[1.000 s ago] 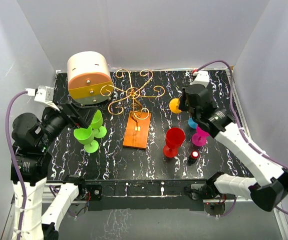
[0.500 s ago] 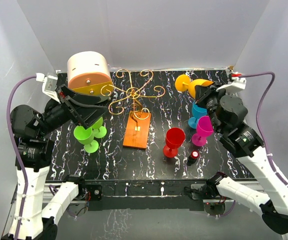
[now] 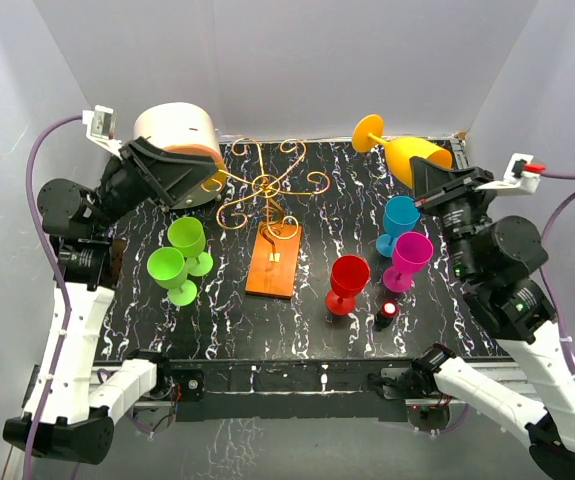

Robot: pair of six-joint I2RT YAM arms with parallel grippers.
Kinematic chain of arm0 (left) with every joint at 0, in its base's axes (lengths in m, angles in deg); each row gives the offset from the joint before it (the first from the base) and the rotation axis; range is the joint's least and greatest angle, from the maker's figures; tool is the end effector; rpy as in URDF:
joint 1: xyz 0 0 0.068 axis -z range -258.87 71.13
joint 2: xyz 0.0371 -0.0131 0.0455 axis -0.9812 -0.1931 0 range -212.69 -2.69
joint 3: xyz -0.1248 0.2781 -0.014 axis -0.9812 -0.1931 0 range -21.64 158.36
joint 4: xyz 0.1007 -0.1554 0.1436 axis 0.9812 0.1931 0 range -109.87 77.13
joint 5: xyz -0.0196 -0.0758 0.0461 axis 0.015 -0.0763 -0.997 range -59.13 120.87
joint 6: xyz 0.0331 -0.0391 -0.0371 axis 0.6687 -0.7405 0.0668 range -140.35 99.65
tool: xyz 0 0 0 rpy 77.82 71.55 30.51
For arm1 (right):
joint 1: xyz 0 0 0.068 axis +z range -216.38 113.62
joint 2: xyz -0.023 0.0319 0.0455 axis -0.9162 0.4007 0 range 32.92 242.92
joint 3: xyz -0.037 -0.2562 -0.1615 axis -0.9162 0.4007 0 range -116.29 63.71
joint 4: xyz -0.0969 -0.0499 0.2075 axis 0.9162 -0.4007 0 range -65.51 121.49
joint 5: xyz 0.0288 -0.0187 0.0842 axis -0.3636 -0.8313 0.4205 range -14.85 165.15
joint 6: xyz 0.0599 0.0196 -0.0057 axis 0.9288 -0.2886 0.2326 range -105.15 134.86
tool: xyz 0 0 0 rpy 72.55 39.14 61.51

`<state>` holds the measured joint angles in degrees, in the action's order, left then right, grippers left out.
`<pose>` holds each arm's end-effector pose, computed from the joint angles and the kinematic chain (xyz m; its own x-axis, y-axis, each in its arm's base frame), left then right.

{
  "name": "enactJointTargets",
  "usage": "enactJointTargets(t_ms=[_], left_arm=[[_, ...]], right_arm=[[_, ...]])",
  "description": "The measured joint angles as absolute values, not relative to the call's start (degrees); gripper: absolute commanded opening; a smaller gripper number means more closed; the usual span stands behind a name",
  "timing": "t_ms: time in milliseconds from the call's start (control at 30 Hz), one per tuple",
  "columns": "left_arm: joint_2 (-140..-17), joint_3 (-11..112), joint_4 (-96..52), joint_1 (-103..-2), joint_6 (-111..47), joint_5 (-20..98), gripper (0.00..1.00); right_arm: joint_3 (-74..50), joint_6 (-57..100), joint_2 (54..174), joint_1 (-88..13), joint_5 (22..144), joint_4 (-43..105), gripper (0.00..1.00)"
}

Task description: Place the wine glass upside down on the wine glass rack

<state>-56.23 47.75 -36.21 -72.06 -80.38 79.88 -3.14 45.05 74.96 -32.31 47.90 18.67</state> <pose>0.1189 -0.0511 0.5256 -0.3525 -0.5302 -0.7711 0.8140 0.2328 -0.5322 0.0827 0.0290 0.4820 0.0849 0.5971 -0.7976 -0.1963 0.7949 0.5742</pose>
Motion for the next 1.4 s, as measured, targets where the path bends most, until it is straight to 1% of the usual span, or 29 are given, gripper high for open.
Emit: enactJointTargets(t_ms=[100, 233, 333, 600, 667, 700, 733, 900, 1033, 1167, 1300, 1400], left_arm=[[-58.1, 47.6, -41.9, -71.3, -85.7, 76.9, 0.97], [-60.3, 47.9, -45.5, -68.0, -88.6, 73.3, 0.97], [-62.6, 48.5, -46.3, -63.5, -89.0, 70.5, 0.97], [-70.8, 49.5, -49.1, -49.4, -88.4, 60.8, 0.91], [-73.0, 50.0, -49.8, -45.3, -88.3, 57.0, 0.92], [-74.2, 50.5, -49.7, -43.3, -88.3, 55.0, 0.96], [-75.4, 51.4, -49.3, -41.5, -88.1, 53.0, 0.98], [-80.7, 58.0, -45.4, -35.4, -86.0, 43.2, 0.99], [-81.4, 58.9, -45.8, -33.9, -87.1, 37.3, 0.98], [-82.5, 58.8, -48.6, -33.5, -89.8, 34.2, 0.91], [-86.5, 61.0, -49.0, -33.1, -92.4, 33.7, 0.82], [-89.1, 61.6, -49.5, -32.6, -94.0, 33.6, 0.73]], right_arm=[[-3.1, 46.3, 73.8, -32.3, 48.8, 21.2, 0.0], [-3.1, 47.6, 72.3, -32.3, 51.0, 25.5, 0.0], [-3.1, 48.5, 72.4, -32.3, 52.4, 27.4, 0.0], [-3.1, 52.3, 73.5, -32.3, 54.3, 29.6, 0.0], [-3.1, 53.5, 74.3, -32.3, 54.6, 30.0, 0.0], [-3.2, 53.9, 74.7, -32.3, 54.8, 30.1, 0.0], [-3.2, 54.4, 75.2, -32.3, 55.1, 30.1, 0.0], [-3.2, 57.0, 76.6, -32.3, 55.9, 30.3, 0.0], [-3.2, 58.5, 77.0, -32.3, 56.7, 30.3, 0.0], [-3.2, 59.7, 76.7, -32.3, 58.2, 30.8, 0.0], [-3.2, 60.7, 76.0, -32.3, 60.3, 32.6, 0.0], [-2.9, 61.9, 75.6, -32.3, 61.3, 34.2, 0.0]])
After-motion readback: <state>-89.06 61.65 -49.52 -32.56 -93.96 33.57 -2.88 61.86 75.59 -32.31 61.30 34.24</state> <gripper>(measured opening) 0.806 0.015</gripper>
